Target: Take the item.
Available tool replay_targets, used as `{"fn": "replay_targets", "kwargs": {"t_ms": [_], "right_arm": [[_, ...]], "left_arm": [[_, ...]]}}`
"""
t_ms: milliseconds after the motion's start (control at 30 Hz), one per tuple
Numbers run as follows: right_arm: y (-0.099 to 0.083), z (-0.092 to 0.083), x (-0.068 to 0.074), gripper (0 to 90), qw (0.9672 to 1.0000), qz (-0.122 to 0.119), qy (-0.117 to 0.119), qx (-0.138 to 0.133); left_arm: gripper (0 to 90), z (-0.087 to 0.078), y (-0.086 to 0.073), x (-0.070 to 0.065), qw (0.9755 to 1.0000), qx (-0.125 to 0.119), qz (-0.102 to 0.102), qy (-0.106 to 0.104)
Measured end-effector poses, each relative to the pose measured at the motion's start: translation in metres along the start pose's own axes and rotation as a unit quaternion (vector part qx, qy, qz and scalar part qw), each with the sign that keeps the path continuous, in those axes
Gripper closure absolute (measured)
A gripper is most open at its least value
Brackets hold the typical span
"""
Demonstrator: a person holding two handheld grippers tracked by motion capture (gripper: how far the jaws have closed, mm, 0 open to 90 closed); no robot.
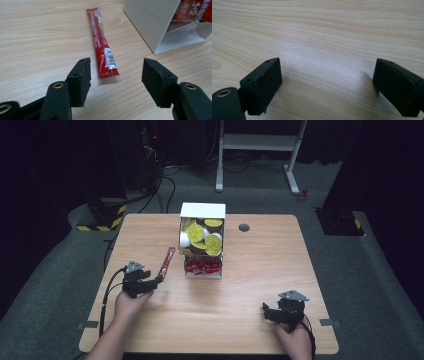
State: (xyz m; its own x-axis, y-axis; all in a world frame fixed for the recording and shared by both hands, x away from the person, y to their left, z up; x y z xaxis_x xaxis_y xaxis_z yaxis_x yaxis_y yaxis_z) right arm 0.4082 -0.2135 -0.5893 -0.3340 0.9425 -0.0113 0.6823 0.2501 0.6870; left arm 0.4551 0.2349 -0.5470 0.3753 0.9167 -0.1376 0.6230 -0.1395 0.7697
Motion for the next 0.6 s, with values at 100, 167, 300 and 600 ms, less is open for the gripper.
{"fn": "replay_targets", "kwargs": {"t_ms": [100, 167, 300, 600], "right_arm": [[0.000, 0.000, 0.000, 8.6, 1.0000, 0.001, 0.000, 0.000], [0.000, 0.000, 0.000, 8.6, 1.0000, 0.000, 0.000, 0.000], [0.000, 0.000, 0.000, 8.6, 1.0000, 0.000, 0.000, 0.000], [0.000, 0.000, 0.000, 8.6, 1.0000, 0.001, 0.000, 0.000]], "left_arm": [[38.0, -0.007, -0.001, 0.002, 1.0000, -0.006, -0.001, 0.000], [36.8, -0.012, -0.004, 0.003, 0.9999, -0.009, -0.008, -0.003], [34.7, -0.023, -0.012, 0.006, 0.9999, -0.008, -0.011, -0.006], [28.4, -0.040, -0.036, 0.017, 0.9998, 0.007, -0.018, -0.012]]}}
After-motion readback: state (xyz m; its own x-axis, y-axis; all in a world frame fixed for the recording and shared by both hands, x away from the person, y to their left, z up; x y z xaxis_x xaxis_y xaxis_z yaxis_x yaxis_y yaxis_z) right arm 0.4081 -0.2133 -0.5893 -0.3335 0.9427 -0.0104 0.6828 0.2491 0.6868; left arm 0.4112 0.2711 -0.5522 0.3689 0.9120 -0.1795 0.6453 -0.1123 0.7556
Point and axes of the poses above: each handheld gripper's, and its own axes: z roughly forward along the jaws, y roughly out of its top, x roughly to its left, the point moved 9 cm from there along z, roughly forward along the jaws, and after that the axes turned 1 degree about x, right-handed, at the moved point
